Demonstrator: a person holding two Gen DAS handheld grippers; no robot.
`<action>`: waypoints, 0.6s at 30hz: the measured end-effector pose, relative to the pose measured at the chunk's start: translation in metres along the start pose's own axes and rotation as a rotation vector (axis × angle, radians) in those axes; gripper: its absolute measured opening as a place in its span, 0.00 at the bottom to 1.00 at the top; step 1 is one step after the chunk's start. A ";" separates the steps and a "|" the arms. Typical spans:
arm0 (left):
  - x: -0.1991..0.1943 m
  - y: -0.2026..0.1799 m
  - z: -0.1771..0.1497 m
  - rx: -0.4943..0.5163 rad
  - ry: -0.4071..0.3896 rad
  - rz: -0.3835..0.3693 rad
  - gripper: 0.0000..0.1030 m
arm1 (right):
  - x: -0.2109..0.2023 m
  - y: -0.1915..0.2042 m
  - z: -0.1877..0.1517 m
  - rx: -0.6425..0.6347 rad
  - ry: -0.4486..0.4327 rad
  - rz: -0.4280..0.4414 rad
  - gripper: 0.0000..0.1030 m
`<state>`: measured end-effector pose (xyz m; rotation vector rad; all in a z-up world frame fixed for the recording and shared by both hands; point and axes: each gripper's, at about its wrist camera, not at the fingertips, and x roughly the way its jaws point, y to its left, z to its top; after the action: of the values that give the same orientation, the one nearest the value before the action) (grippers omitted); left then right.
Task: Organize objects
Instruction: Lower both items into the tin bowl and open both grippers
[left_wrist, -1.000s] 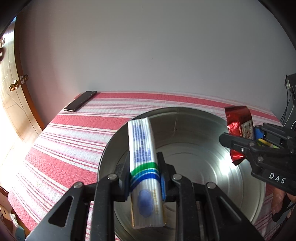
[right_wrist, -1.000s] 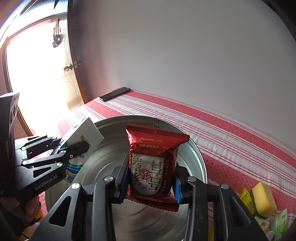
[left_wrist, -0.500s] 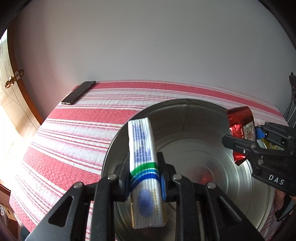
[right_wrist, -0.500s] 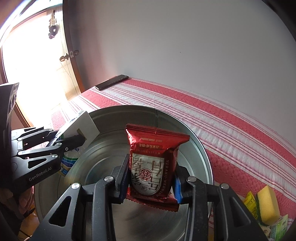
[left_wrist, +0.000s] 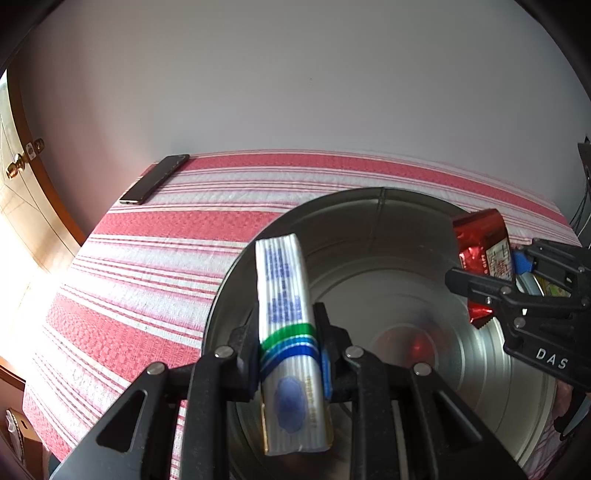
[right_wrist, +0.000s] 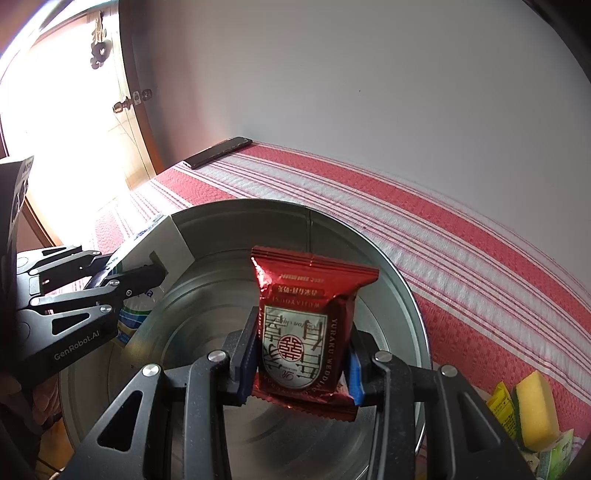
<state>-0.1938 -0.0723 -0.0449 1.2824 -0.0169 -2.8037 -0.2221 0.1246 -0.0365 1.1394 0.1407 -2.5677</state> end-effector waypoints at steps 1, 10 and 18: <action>0.001 -0.001 0.000 0.001 0.007 0.003 0.22 | 0.001 0.000 0.000 0.001 0.004 0.000 0.40; 0.008 -0.004 0.003 0.036 0.045 0.021 0.23 | 0.004 -0.001 -0.002 0.011 0.040 -0.009 0.40; 0.012 -0.001 0.006 0.039 0.053 0.018 0.28 | 0.002 0.000 -0.003 0.008 0.033 -0.029 0.40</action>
<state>-0.2059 -0.0719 -0.0503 1.3570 -0.0814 -2.7667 -0.2214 0.1252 -0.0396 1.1917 0.1557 -2.5777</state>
